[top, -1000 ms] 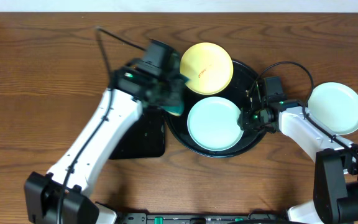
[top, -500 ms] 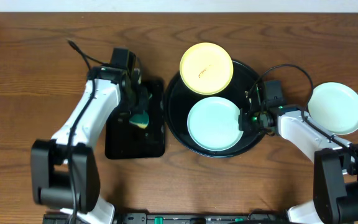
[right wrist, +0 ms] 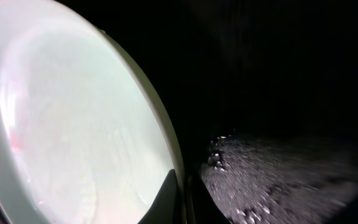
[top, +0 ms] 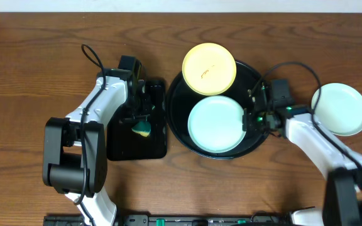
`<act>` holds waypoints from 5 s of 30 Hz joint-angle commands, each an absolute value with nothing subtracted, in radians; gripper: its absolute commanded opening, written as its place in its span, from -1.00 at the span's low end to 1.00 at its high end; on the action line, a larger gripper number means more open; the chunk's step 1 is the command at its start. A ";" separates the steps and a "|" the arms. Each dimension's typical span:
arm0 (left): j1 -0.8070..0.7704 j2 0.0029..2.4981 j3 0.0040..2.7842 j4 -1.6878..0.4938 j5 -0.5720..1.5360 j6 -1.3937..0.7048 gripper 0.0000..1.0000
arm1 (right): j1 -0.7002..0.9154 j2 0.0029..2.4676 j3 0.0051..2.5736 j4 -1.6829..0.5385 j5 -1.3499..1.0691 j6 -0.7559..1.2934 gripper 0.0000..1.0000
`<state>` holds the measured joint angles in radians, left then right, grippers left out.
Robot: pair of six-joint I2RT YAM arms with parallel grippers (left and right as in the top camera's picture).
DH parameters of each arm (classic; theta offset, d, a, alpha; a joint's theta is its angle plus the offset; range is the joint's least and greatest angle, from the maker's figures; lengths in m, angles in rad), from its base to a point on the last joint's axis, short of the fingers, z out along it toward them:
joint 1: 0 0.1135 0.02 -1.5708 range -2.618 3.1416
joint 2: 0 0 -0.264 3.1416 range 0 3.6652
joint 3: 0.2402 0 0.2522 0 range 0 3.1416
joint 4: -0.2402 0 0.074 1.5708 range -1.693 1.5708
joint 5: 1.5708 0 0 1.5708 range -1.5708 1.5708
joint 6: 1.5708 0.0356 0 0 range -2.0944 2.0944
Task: Clean dirty plates on tray and stack at the side
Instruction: 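Lift pale green plate right toward cleaned plate with right gripper, then stack pale green plate onto cleaned plate and release right gripper, then move right gripper to yellow plate rim in round tray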
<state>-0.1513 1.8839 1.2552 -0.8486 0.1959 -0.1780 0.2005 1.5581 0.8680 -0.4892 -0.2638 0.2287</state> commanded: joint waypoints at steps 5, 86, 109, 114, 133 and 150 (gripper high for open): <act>-0.145 1.885 1.248 -0.825 0.191 -0.157 -0.85 | 0.210 1.321 0.928 -0.516 0.012 0.102 -0.97; -0.145 1.885 1.247 -0.800 0.191 -0.158 -0.85 | -0.589 1.457 0.897 -0.553 0.231 1.068 -0.98; -0.145 1.885 1.247 -0.809 0.191 -0.157 -0.85 | -0.548 1.689 0.896 -0.452 0.062 0.806 -0.98; -0.145 1.885 1.247 -0.809 0.191 -0.157 -0.85 | -0.525 1.689 0.896 -0.469 0.062 0.806 -0.98; -0.145 1.885 1.247 -0.809 0.191 -0.157 -0.70 | -0.511 1.502 0.898 -0.499 -0.008 0.579 0.11; -0.145 1.885 1.247 -0.822 0.191 -0.157 0.17 | 0.027 1.448 0.897 -0.437 -0.354 0.133 0.04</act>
<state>-0.1513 1.8839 1.2541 -0.8124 0.1959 -0.1593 -0.0593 1.3998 0.8997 -0.4492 -0.3672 0.1997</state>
